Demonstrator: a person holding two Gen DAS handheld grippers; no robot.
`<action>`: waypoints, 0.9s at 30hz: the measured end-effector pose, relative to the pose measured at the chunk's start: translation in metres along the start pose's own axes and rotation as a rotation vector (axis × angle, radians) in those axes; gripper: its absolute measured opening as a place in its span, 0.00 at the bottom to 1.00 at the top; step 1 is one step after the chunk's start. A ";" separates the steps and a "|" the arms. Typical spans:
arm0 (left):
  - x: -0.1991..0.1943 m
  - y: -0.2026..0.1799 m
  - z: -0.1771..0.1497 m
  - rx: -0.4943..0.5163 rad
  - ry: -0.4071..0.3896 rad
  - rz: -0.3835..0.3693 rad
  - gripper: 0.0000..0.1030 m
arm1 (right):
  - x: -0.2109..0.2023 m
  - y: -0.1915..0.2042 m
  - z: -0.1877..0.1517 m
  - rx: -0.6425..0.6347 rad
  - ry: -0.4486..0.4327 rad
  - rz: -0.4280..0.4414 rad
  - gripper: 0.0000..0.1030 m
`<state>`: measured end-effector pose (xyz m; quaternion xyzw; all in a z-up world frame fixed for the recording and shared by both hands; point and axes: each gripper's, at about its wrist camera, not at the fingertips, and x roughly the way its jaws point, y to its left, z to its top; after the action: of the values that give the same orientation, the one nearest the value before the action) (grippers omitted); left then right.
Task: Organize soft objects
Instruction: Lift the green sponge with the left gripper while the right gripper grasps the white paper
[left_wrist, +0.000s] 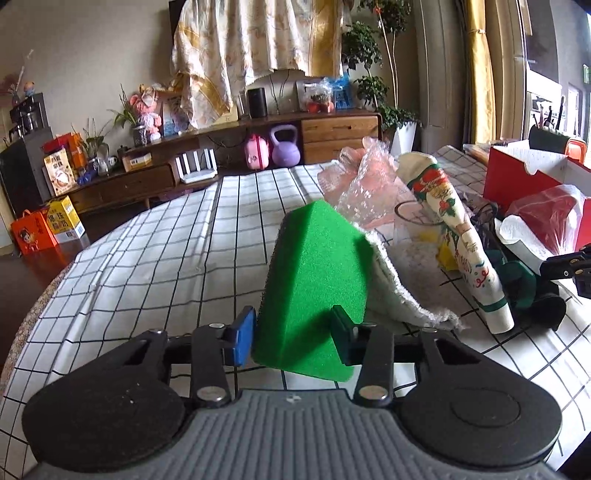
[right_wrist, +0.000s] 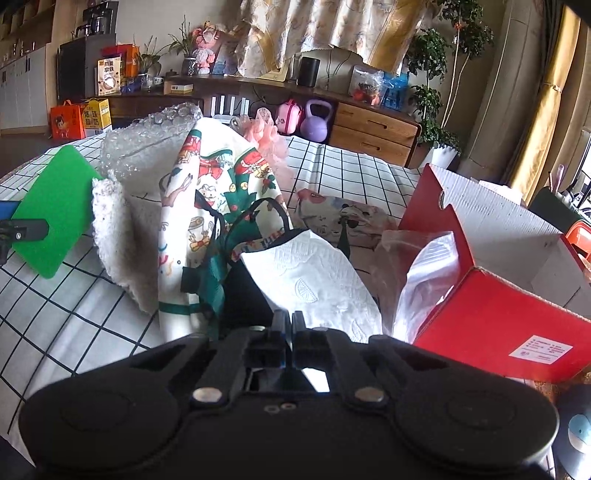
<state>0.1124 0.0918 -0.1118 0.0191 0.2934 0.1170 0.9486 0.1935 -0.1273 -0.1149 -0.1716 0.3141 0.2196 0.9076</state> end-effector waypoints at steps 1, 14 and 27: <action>-0.003 -0.001 0.002 0.004 -0.009 -0.002 0.40 | -0.002 -0.001 0.000 0.005 -0.005 0.000 0.00; -0.033 -0.006 0.018 -0.002 -0.059 0.003 0.35 | -0.048 -0.021 0.007 0.064 -0.085 0.021 0.00; -0.078 -0.009 0.030 -0.029 -0.105 -0.041 0.34 | -0.098 -0.041 0.017 0.128 -0.151 0.090 0.00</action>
<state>0.0686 0.0661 -0.0452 0.0054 0.2418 0.1006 0.9651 0.1532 -0.1826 -0.0318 -0.0818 0.2655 0.2516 0.9271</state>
